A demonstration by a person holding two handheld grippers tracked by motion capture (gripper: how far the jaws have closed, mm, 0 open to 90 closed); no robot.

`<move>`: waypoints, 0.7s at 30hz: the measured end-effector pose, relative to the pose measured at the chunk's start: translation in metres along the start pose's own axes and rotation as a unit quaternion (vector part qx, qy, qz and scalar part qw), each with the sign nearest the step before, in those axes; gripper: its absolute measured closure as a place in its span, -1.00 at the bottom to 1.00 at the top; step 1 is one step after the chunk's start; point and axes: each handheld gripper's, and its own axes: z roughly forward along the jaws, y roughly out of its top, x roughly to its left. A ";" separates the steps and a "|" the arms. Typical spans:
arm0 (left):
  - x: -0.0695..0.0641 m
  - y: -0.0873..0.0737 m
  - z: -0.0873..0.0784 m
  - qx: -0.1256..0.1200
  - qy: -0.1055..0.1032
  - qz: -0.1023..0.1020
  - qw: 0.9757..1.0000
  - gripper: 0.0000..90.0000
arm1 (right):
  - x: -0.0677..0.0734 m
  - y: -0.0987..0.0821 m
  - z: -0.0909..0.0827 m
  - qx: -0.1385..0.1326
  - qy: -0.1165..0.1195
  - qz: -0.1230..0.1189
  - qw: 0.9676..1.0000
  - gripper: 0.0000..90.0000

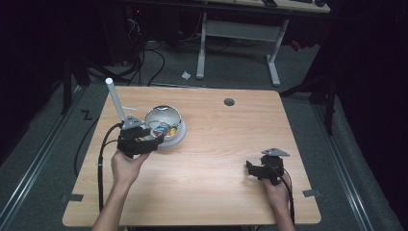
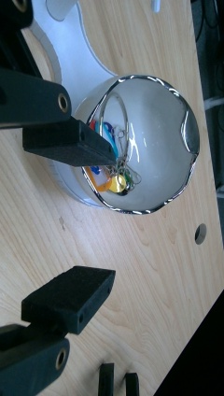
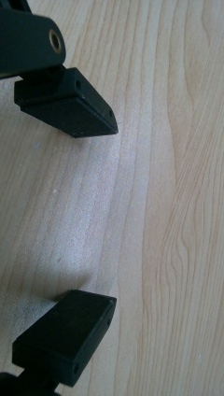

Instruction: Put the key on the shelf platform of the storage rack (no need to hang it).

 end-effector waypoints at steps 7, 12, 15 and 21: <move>-0.006 -0.004 0.003 0.004 -0.004 0.004 1.000 -0.15 | 0.000 0.000 0.000 0.000 0.000 0.000 1.000 -0.66; -0.013 -0.006 0.004 -0.001 -0.010 0.009 1.000 -0.15 | 0.000 0.000 0.000 0.000 0.000 0.000 1.000 -0.66; -0.017 -0.008 0.008 0.003 -0.015 0.011 1.000 -0.15 | 0.000 0.000 0.000 0.000 0.000 0.000 1.000 -0.66; -0.022 -0.017 0.014 0.007 -0.020 0.011 1.000 -0.15 | 0.000 0.000 0.000 0.000 0.000 0.000 1.000 -0.66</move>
